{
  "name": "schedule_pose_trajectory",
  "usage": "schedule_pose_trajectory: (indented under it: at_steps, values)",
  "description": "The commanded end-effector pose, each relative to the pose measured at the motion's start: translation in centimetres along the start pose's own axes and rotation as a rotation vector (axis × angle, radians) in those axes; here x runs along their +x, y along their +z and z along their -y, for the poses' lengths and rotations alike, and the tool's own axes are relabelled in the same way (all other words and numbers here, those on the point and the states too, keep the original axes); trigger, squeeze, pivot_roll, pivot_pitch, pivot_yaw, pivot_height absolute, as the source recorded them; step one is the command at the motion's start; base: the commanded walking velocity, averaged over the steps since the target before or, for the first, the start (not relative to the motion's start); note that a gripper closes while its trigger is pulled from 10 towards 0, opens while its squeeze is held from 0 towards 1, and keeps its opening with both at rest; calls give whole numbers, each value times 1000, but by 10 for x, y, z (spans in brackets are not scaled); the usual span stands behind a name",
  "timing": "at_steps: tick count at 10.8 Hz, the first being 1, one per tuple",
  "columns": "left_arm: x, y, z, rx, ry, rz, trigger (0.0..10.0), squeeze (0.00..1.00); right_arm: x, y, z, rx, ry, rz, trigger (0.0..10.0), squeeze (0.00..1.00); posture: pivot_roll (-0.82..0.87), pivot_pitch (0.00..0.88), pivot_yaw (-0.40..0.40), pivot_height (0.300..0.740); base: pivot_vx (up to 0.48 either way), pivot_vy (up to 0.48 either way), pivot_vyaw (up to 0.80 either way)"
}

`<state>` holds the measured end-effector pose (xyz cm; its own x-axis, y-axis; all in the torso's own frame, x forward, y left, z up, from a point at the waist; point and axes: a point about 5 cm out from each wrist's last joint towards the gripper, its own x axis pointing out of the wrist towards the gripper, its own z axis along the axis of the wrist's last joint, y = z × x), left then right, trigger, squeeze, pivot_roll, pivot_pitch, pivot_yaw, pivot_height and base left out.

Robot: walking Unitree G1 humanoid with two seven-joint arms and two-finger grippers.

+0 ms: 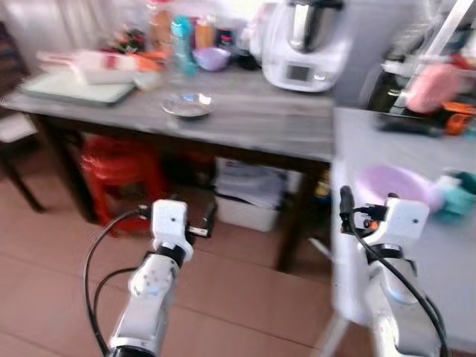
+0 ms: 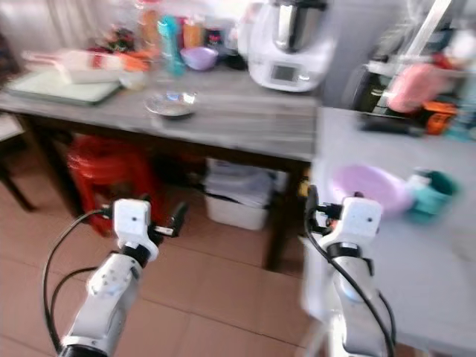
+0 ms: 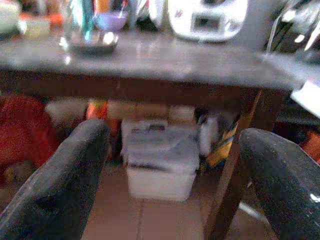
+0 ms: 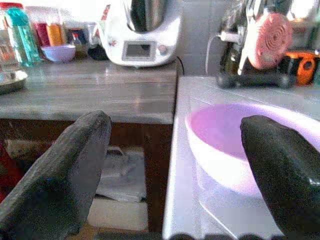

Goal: Setting the table

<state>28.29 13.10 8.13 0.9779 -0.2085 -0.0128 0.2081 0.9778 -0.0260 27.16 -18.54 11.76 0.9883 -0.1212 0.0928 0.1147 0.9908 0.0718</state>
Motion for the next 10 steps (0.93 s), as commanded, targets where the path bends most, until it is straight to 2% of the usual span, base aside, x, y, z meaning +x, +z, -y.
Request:
schedule_pose_trajectory:
  at_steps: [1,4,5,10]
  values:
    - [2,5,-1,9,-2,19,10000,0,3,5,0,-2,0,21,10000,0,69,3,-17,740,0,-480,0]
    - [2,5,0,8,-6,20,10000,0,3,5,0,-8,1,24,10000,0,69,3,-17,740,0,-456,0]
    - [2,7,0,-22,8,45,10000,0,3,5,-1,-10,3,25,10000,0,69,3,-17,740,0,0,0]
    - [3,10,0,0,-40,63,10000,0,4,7,-5,-36,36,33,10000,0,69,3,-17,740,0,0,0]
